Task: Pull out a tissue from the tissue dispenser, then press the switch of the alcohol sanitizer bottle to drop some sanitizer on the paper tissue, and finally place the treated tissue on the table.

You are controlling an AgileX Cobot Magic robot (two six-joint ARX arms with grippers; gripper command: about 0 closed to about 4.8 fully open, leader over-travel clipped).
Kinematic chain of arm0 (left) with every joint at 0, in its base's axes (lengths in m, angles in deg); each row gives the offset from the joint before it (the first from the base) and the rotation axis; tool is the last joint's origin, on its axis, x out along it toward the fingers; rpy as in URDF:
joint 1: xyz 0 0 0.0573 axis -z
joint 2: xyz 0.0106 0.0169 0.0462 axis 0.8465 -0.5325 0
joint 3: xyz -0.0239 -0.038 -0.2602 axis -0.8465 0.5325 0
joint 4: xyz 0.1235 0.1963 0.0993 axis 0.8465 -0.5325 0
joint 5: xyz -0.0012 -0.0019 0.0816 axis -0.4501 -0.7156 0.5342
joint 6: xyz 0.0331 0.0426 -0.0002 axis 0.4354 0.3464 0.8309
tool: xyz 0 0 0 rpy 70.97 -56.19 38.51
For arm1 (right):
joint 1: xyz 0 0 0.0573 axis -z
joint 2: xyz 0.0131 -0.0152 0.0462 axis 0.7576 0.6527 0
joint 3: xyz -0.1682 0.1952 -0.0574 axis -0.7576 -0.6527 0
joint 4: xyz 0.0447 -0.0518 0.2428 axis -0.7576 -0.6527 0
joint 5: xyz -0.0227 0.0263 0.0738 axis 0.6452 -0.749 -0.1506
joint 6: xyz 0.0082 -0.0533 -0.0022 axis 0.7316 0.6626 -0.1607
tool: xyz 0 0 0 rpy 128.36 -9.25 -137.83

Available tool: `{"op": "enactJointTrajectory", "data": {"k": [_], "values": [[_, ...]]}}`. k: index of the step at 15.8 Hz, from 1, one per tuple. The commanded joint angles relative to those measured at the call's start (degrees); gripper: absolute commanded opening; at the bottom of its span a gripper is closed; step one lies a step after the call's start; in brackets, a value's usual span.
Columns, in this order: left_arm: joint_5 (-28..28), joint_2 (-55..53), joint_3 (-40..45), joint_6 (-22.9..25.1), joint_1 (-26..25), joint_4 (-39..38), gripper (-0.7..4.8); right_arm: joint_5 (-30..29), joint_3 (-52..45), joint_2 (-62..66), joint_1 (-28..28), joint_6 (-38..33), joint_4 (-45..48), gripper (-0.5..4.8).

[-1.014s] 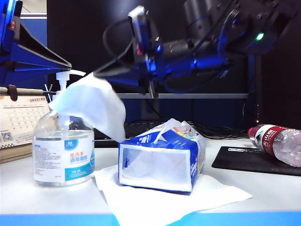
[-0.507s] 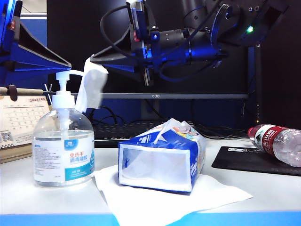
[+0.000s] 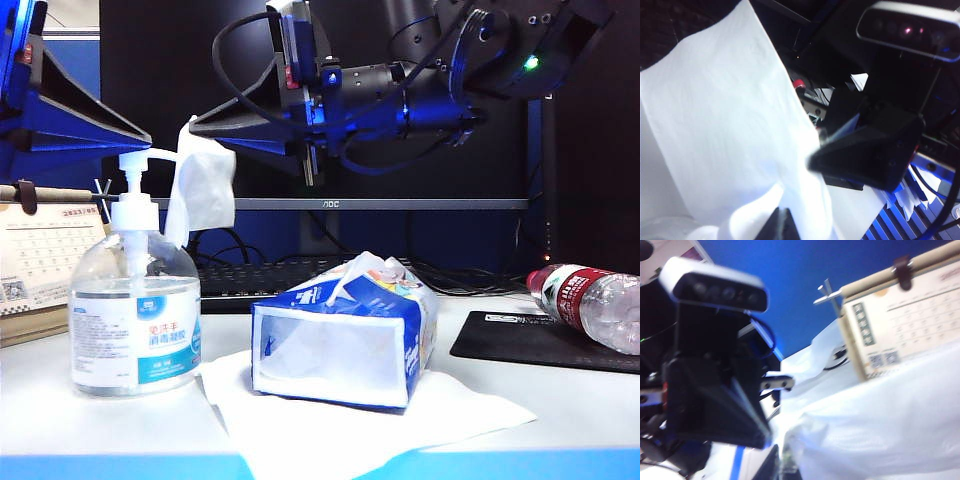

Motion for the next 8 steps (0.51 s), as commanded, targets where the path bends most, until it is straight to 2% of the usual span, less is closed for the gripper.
{"op": "enactJointTrajectory", "data": {"k": [1,8], "values": [[0.3,0.1,-0.2,0.3,0.0,0.9,-0.05,-1.2,0.1,-0.2,0.0,-0.9,0.1,-0.05],[0.3,0.1,-0.2,1.5,0.0,0.9,-0.05,-4.3,0.1,1.2,0.2,-3.0,-0.2,-0.04]]}}
